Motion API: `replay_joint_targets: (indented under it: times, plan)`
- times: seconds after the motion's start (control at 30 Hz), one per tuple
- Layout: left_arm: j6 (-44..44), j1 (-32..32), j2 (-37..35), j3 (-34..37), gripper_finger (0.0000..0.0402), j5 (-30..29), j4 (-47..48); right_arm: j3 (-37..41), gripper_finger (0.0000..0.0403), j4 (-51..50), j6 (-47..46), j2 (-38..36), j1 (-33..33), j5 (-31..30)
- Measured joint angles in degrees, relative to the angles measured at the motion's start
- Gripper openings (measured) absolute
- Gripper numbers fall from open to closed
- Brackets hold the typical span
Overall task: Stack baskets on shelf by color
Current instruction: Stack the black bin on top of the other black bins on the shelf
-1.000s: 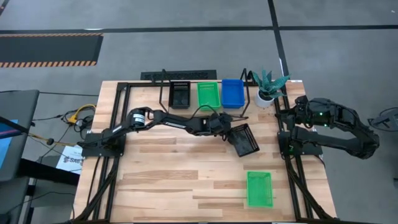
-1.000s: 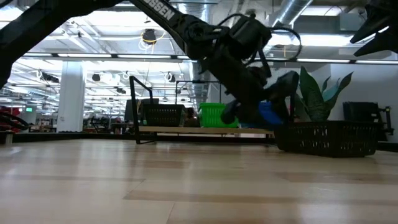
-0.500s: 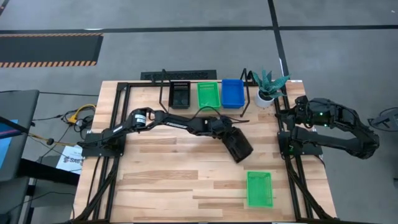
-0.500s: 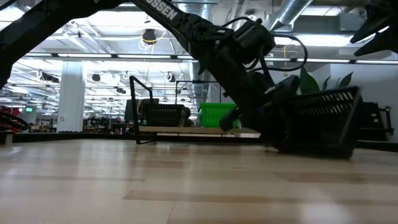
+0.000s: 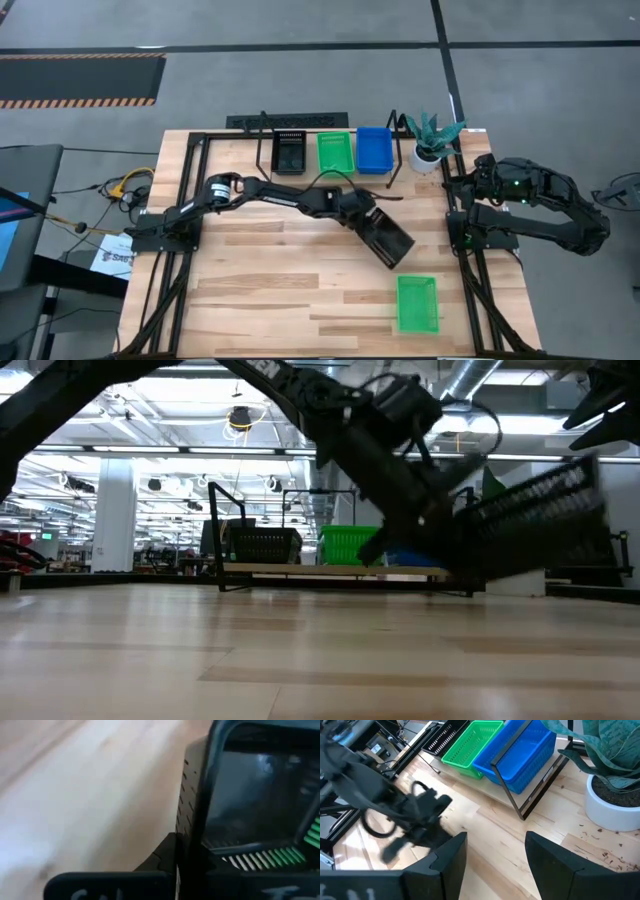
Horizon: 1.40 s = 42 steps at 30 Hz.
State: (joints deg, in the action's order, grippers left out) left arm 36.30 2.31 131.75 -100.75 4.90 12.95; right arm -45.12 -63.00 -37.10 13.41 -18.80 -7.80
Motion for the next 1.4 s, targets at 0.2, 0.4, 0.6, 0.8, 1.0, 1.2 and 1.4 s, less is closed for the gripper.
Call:
replay_joint_targets:
  times: [0.2,0.4,0.6,0.8,1.0,1.2,1.4]
  plan:
    - [-1.14,0.2,-8.62,-0.01,0.0,3.84,6.48,0.0,0.0224,0.02,-0.02,0.02,-0.05,-0.02]
    - [-9.28,1.59,-21.26,-0.02,0.0,2.37,17.38,0.0,0.0224,0.04,-0.63,0.02,-0.09,-0.04]
    - [-22.59,7.0,-32.34,-0.07,0.0,-4.39,34.07,0.0,0.0224,0.03,-0.59,0.02,-0.09,-0.08]
    - [-37.97,17.57,-37.39,-0.09,0.0,-9.22,43.98,0.0,0.0224,0.0,-0.47,0.04,-0.09,-0.14]
    - [-50.28,29.51,-36.71,-0.04,0.0,-6.07,48.74,0.0,0.0224,0.01,-0.39,0.04,-0.09,-0.25]
    - [-62.29,36.85,-35.8,-0.04,0.0,-3.62,47.38,0.02,0.0224,0.03,-0.41,0.02,-0.09,-1.41]
    - [-74.35,40.57,-33.97,-0.04,0.0,-3.04,47.71,0.02,0.0224,0.02,-0.4,0.04,-0.1,-2.87]
